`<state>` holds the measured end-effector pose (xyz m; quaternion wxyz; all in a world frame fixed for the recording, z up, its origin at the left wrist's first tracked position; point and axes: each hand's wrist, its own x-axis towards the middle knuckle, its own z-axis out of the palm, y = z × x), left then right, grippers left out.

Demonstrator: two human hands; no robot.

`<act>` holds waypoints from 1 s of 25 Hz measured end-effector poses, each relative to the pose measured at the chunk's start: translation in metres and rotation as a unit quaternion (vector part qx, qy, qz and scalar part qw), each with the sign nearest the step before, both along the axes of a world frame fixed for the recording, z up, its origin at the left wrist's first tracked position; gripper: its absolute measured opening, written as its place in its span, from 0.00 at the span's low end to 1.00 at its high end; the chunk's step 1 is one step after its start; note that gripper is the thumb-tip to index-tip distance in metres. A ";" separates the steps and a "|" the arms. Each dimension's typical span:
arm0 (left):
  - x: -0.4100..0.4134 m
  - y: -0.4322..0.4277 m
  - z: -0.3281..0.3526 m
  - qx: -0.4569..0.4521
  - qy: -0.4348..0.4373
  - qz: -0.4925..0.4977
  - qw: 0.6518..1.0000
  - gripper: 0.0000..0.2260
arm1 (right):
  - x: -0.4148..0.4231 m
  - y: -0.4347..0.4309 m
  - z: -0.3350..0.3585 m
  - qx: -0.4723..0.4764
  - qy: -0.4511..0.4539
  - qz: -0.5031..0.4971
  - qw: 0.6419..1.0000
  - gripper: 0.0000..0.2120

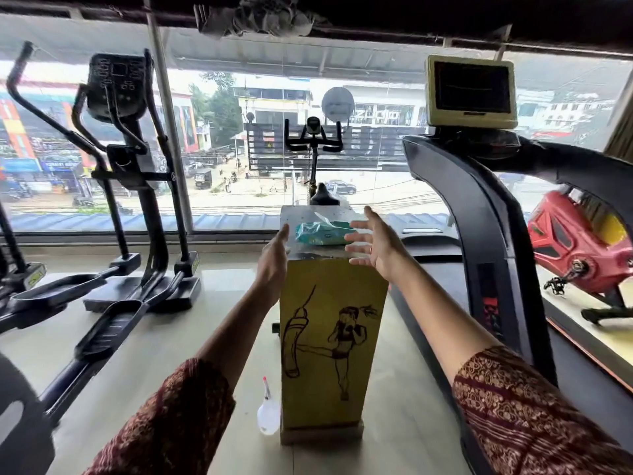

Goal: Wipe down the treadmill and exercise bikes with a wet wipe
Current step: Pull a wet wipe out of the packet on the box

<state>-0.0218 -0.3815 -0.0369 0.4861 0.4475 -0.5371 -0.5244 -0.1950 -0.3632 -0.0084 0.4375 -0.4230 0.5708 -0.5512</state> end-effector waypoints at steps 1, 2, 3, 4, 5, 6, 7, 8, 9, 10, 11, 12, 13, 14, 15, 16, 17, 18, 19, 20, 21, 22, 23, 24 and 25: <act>-0.003 -0.026 -0.006 0.002 -0.001 0.002 1.000 0.25 | -0.004 -0.023 -0.008 0.005 0.009 -0.005 1.000 0.22; -0.007 -0.052 -0.012 0.003 -0.001 -0.004 1.000 0.24 | -0.008 -0.048 -0.015 0.006 0.010 -0.014 1.000 0.21; -0.012 -0.079 -0.017 -0.001 -0.005 -0.014 1.000 0.24 | -0.013 -0.071 -0.021 0.007 0.008 -0.024 1.000 0.20; -0.018 -0.107 -0.022 0.000 -0.008 -0.024 1.000 0.24 | -0.018 -0.096 -0.026 0.008 0.004 -0.035 0.999 0.19; -0.025 -0.137 -0.027 0.000 -0.015 -0.030 0.999 0.23 | -0.025 -0.122 -0.029 0.007 0.008 -0.048 0.999 0.18; -0.032 -0.163 -0.030 -0.001 -0.026 -0.034 0.999 0.23 | -0.031 -0.146 -0.034 0.007 0.016 -0.062 0.998 0.16; -0.037 -0.187 -0.032 -0.003 -0.039 -0.038 0.999 0.22 | -0.035 -0.166 -0.038 0.010 0.033 -0.079 0.996 0.15; -0.045 -0.221 -0.035 -0.001 -0.048 -0.040 0.998 0.21 | -0.039 -0.193 -0.042 0.015 0.057 -0.100 0.993 0.13; -0.051 -0.251 -0.038 0.001 -0.062 -0.037 0.997 0.20 | -0.042 -0.216 -0.047 0.021 0.093 -0.117 0.989 0.11; -0.056 -0.271 -0.043 -0.007 -0.086 -0.037 0.996 0.18 | -0.043 -0.232 -0.054 0.022 0.146 -0.127 0.981 0.09; -0.061 -0.294 -0.045 -0.024 -0.121 -0.043 0.991 0.15 | -0.046 -0.252 -0.062 0.016 0.208 -0.136 0.969 0.08; -0.066 -0.314 -0.049 -0.046 -0.158 -0.050 0.985 0.12 | -0.048 -0.270 -0.070 0.011 0.271 -0.138 0.953 0.08; -0.070 -0.331 -0.054 -0.062 -0.193 -0.052 0.978 0.10 | -0.051 -0.286 -0.078 0.013 0.327 -0.128 0.936 0.09; -0.073 -0.343 -0.060 -0.074 -0.221 -0.054 0.971 0.09 | -0.053 -0.298 -0.086 0.022 0.374 -0.103 0.922 0.10; -0.075 -0.350 -0.065 -0.082 -0.243 -0.059 0.965 0.09 | -0.054 -0.309 -0.095 0.037 0.413 -0.068 0.907 0.12; -0.079 -0.360 -0.072 -0.096 -0.267 -0.066 0.957 0.09 | -0.055 -0.320 -0.102 0.060 0.449 -0.032 0.891 0.14; -0.082 -0.368 -0.079 -0.112 -0.296 -0.080 0.945 0.10 | -0.056 -0.332 -0.108 0.082 0.481 0.001 0.873 0.15; -0.085 -0.378 -0.085 -0.131 -0.317 -0.094 0.935 0.11 | -0.056 -0.343 -0.111 0.092 0.507 0.019 0.857 0.15; -0.087 -0.388 -0.090 -0.142 -0.331 -0.105 0.927 0.11 | -0.059 -0.355 -0.114 0.093 0.522 0.026 0.848 0.16; -0.090 -0.397 -0.093 -0.153 -0.336 -0.110 0.923 0.12 | -0.061 -0.366 -0.116 0.088 0.527 0.022 0.845 0.17; -0.092 -0.406 -0.095 -0.159 -0.343 -0.112 0.919 0.12 | -0.064 -0.375 -0.117 0.074 0.519 0.007 0.852 0.18; -0.095 -0.415 -0.096 -0.173 -0.347 -0.112 0.915 0.11 | -0.068 -0.383 -0.120 0.052 0.506 -0.022 0.861 0.17; -0.099 -0.423 -0.097 -0.188 -0.352 -0.111 0.910 0.11 | -0.075 -0.389 -0.121 0.029 0.490 -0.064 0.869 0.17; -0.103 -0.431 -0.098 -0.207 -0.351 -0.111 0.906 0.10 | -0.083 -0.393 -0.124 0.009 0.473 -0.111 0.874 0.15; -0.109 -0.438 -0.098 -0.228 -0.346 -0.116 0.902 0.09 | -0.092 -0.398 -0.129 -0.002 0.455 -0.155 0.877 0.13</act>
